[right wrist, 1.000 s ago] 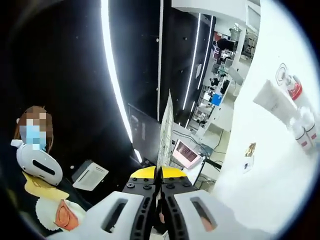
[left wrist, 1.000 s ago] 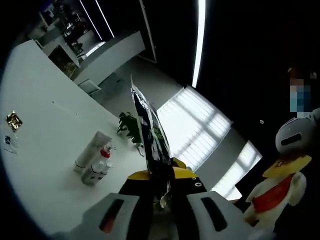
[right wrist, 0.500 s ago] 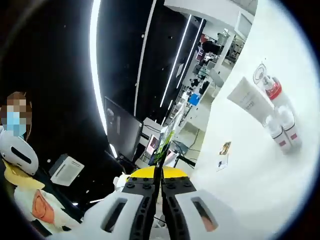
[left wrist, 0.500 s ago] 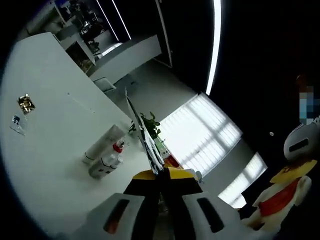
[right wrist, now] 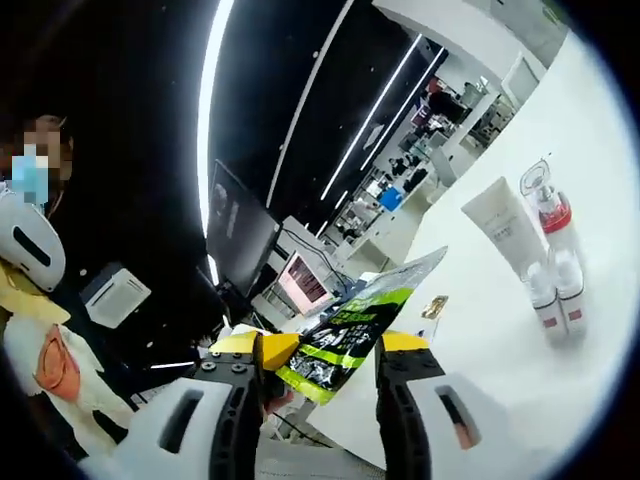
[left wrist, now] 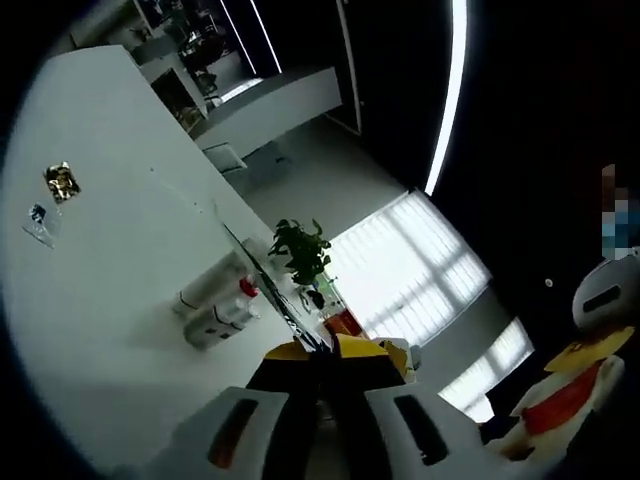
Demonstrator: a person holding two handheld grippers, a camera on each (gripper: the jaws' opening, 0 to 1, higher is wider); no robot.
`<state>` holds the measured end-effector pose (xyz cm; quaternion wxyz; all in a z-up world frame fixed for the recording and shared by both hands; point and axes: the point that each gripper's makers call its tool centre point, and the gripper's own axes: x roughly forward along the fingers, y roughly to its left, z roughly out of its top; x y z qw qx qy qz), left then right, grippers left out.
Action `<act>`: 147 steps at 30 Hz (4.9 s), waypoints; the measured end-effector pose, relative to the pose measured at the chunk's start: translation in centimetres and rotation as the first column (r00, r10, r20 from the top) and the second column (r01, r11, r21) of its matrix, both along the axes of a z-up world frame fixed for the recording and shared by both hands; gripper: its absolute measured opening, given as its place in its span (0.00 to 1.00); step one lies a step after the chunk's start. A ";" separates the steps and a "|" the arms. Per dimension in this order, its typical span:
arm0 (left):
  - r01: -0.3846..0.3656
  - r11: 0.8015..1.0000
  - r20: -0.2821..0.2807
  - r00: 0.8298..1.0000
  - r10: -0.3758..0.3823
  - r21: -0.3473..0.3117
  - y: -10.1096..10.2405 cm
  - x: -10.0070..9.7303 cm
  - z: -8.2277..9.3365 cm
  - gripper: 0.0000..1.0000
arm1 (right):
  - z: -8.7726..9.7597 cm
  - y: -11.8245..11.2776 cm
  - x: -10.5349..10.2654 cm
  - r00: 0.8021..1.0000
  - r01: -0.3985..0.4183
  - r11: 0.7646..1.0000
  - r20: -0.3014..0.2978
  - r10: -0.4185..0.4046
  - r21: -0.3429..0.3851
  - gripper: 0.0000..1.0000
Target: Arrange the skincare products in the storage area until every visible bottle or jar stands upright without overlapping.
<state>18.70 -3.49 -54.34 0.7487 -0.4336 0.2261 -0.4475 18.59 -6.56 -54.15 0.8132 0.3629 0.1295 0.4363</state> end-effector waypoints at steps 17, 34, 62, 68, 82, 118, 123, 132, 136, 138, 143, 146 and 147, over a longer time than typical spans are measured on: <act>0.015 0.999 -0.048 0.999 -0.014 0.034 -1.0 1.9 -2.6 0.00 | -3.2 -0.4 0.4 1.000 -0.018 0.981 0.020 0.023 -0.193 0.84; 0.013 0.990 -0.080 0.997 -0.002 0.141 -1.5 4.7 -7.4 0.00 | -6.3 -3.2 1.3 1.000 0.011 0.944 -0.003 -0.013 -0.331 1.00; 0.069 0.909 -0.133 0.991 -0.015 0.411 -2.0 6.6 -17.0 0.00 | -9.5 -9.0 1.7 0.994 0.080 0.861 -0.026 -0.107 -0.502 1.00; 0.080 0.824 -0.068 0.996 -0.050 0.561 -1.7 6.2 -18.7 0.00 | -9.2 -9.2 1.7 0.993 0.094 0.861 -0.019 -0.120 -0.500 1.00; 0.015 0.516 0.100 0.976 -0.194 0.857 0.0 7.1 -21.4 0.14 | -9.1 -9.6 1.7 0.991 0.106 0.867 -0.025 -0.135 -0.487 1.00; 0.134 0.246 0.058 0.764 -0.643 0.960 -1.9 10.4 -22.6 0.81 | -9.0 -10.2 2.0 0.985 0.138 0.868 -0.027 -0.171 -0.476 1.00; 0.137 0.237 0.056 0.749 -0.661 0.962 -1.5 11.5 -22.9 0.83 | -9.0 -10.2 2.0 0.985 0.137 0.865 -0.025 -0.170 -0.483 1.00; 0.151 0.211 0.045 0.703 -0.710 0.966 -1.6 11.7 -22.9 0.84 | -9.2 -10.1 1.9 0.986 0.133 0.857 -0.021 -0.165 -0.498 1.00; 0.154 0.205 0.039 0.702 -0.711 0.967 -1.5 11.9 -23.0 0.84 | -9.4 -10.2 1.9 0.986 0.131 0.853 -0.020 -0.164 -0.505 1.00; 0.157 0.202 0.034 0.702 -0.711 0.967 -1.5 11.8 -23.0 0.84 | -9.4 -10.2 1.9 0.987 0.130 0.852 -0.018 -0.162 -0.507 1.00; 0.166 0.191 0.020 0.703 -0.711 0.968 -1.3 11.9 -23.0 0.80 | -9.4 -10.3 1.9 0.986 0.134 0.849 -0.016 -0.166 -0.511 1.00; 0.168 0.190 0.014 0.710 -0.704 0.967 -1.1 12.0 -22.9 0.80 | -9.4 -10.3 1.9 0.986 0.137 0.847 -0.014 -0.168 -0.513 1.00; 0.169 0.191 0.014 0.712 -0.702 0.967 -1.1 12.0 -22.8 0.80 | -9.4 -10.3 1.9 0.986 0.136 0.846 -0.013 -0.167 -0.516 1.00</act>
